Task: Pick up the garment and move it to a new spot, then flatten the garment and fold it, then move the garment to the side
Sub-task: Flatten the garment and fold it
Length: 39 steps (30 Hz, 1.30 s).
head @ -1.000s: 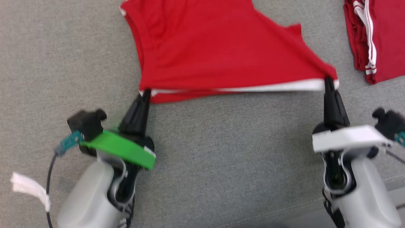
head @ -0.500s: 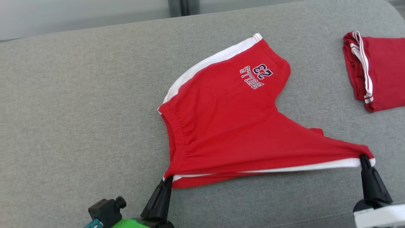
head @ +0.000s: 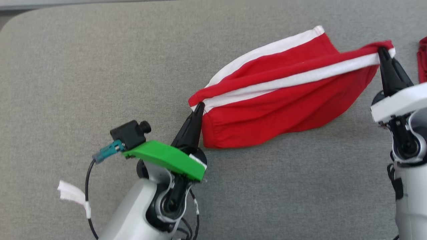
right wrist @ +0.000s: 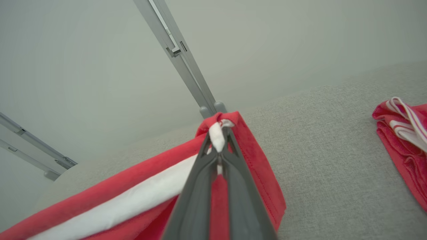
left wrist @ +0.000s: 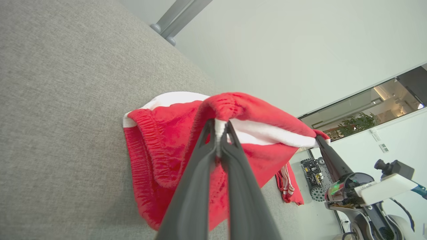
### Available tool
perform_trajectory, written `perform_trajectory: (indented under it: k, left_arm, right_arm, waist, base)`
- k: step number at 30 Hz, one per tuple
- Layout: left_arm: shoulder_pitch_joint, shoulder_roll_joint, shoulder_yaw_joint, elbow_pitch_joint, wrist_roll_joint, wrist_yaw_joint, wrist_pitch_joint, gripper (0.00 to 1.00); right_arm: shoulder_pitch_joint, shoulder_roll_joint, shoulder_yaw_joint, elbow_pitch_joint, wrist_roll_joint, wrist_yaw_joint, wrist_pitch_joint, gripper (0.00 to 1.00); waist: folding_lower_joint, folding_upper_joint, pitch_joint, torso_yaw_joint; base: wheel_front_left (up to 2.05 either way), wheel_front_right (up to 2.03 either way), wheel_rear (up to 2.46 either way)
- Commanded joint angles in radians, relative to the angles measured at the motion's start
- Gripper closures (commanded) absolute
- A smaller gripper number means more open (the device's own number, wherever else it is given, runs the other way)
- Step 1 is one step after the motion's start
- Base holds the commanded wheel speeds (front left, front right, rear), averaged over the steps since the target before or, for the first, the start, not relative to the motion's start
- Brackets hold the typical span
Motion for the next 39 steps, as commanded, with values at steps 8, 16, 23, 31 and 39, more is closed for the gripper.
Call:
perform_trajectory:
  k: [8,16,23,31,39]
  left_arm:
    - [-0.236,-0.014,-0.053,0.202,-0.149,0.006,-0.007,1.00]
    - [-0.352,-0.013,-0.170,0.320,-0.267,0.002,-0.107,0.55]
    - [-0.421,-0.013,-0.265,0.407,-0.181,0.017,-0.182,0.00]
    - [-0.326,0.036,-0.165,0.260,0.204,0.047,-0.207,0.00]
    - [-0.089,0.014,-0.031,0.015,0.601,0.033,-0.208,0.00]
  right_arm:
    - [-0.242,-0.011,0.000,0.230,-0.102,-0.001,0.048,1.00]
    - [-0.340,-0.027,0.006,0.400,-0.159,-0.001,-0.040,1.00]
    - [-0.354,-0.048,0.043,0.453,-0.201,-0.001,-0.151,0.00]
    - [-0.307,-0.156,0.185,0.418,-0.350,-0.001,-0.165,0.00]
    - [-0.309,-0.222,0.228,0.461,-0.429,-0.001,-0.039,0.00]
  waist:
    - [0.0001,-0.0001,0.153,0.096]
    - [0.0001,-0.0001,0.159,0.106]
    - [0.0001,-0.0001,0.158,0.109]
    - [0.0001,-0.0001,0.158,0.095]
    - [0.0001,-0.0001,0.165,0.126]
  base:
    - [0.00,0.00,0.00]
    - [0.00,0.00,0.00]
    - [0.00,0.00,0.00]
    - [0.00,0.00,0.00]
    - [0.00,0.00,0.00]
